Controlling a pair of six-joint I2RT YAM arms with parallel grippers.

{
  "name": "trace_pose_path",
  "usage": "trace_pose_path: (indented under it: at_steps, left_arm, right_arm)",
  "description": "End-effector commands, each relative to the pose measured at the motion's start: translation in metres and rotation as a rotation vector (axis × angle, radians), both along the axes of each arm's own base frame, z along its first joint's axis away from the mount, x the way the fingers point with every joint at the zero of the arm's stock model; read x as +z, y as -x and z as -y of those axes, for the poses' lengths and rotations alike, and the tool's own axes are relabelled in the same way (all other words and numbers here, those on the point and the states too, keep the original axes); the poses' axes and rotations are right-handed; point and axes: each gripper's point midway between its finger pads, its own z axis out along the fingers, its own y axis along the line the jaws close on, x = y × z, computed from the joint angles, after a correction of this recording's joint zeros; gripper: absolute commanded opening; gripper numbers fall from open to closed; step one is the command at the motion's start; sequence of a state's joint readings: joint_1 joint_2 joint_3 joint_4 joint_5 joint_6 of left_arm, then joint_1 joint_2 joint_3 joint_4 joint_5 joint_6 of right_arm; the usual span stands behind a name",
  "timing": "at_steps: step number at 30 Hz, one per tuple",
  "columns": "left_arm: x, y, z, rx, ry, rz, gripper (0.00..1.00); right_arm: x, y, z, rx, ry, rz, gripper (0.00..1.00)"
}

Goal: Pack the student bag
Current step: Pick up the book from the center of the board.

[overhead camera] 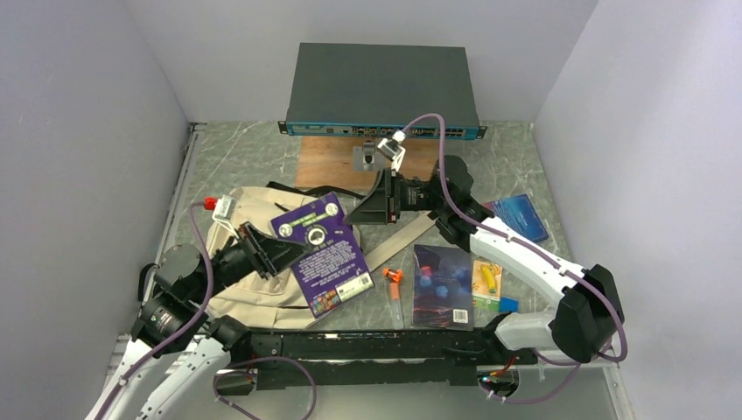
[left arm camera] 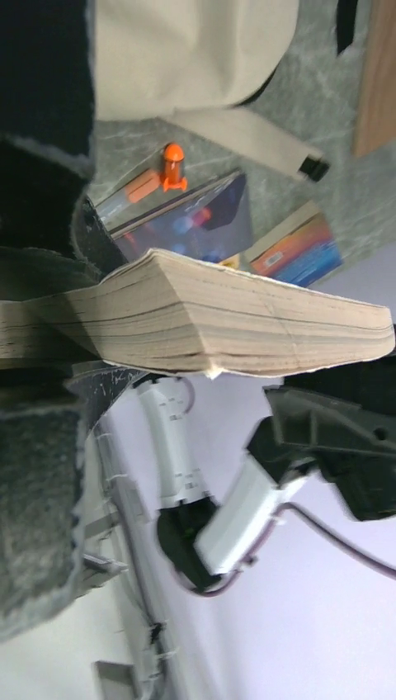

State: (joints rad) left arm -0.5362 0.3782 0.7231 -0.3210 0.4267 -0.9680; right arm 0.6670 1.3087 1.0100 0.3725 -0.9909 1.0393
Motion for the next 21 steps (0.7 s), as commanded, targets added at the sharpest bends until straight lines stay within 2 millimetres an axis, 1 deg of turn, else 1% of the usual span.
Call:
trace_pose_path:
  at_steps: [1,2,3,4,6,11,13,15,17,19,21]
  left_arm:
    - [0.029,-0.031,-0.031,0.269,0.115,0.019,0.00]
    - [0.039,-0.033,-0.034,0.288,0.150,0.033,0.00]
    - [0.050,-0.033,-0.036,0.300,0.180,0.061,0.00]
    - [0.060,-0.033,-0.039,0.313,0.205,0.086,0.00]
    - [0.073,-0.036,-0.045,0.349,0.241,0.098,0.00]
    - [0.097,-0.040,-0.048,0.361,0.333,0.141,0.00]
    - [0.100,-0.043,-0.045,0.355,0.353,0.124,0.00]
    - [0.105,-0.044,-0.042,0.337,0.382,0.131,0.00]
    - [0.105,-0.048,-0.042,0.346,0.402,0.132,0.00]
    - [0.100,-0.052,-0.042,0.351,0.428,0.116,0.00]
    - [0.095,-0.055,-0.043,0.357,0.461,0.105,0.00]
  right_arm:
    - [0.026,-0.017,0.014,-0.208,-0.172,-0.124,0.58]
    - [0.019,-0.017,0.017,-0.255,-0.204,-0.186,0.66]
    - [0.017,-0.014,0.020,-0.287,-0.259,-0.209,0.71]
    - [0.019,-0.007,0.020,-0.283,-0.292,-0.225,0.73]
    - [0.023,0.003,0.017,-0.287,-0.335,-0.234,0.78]
    - [0.031,0.018,0.007,-0.310,-0.378,-0.197,0.82]
    - [0.038,0.023,0.006,-0.309,-0.414,-0.197,0.83]
    - [0.049,0.028,0.005,-0.295,-0.460,-0.207,0.83]
    - [0.054,0.034,-0.001,-0.280,-0.477,-0.235,0.81]
    - [0.055,0.041,-0.008,-0.274,-0.484,-0.258,0.73]
    - [0.055,0.048,-0.013,-0.280,-0.503,-0.284,0.63]
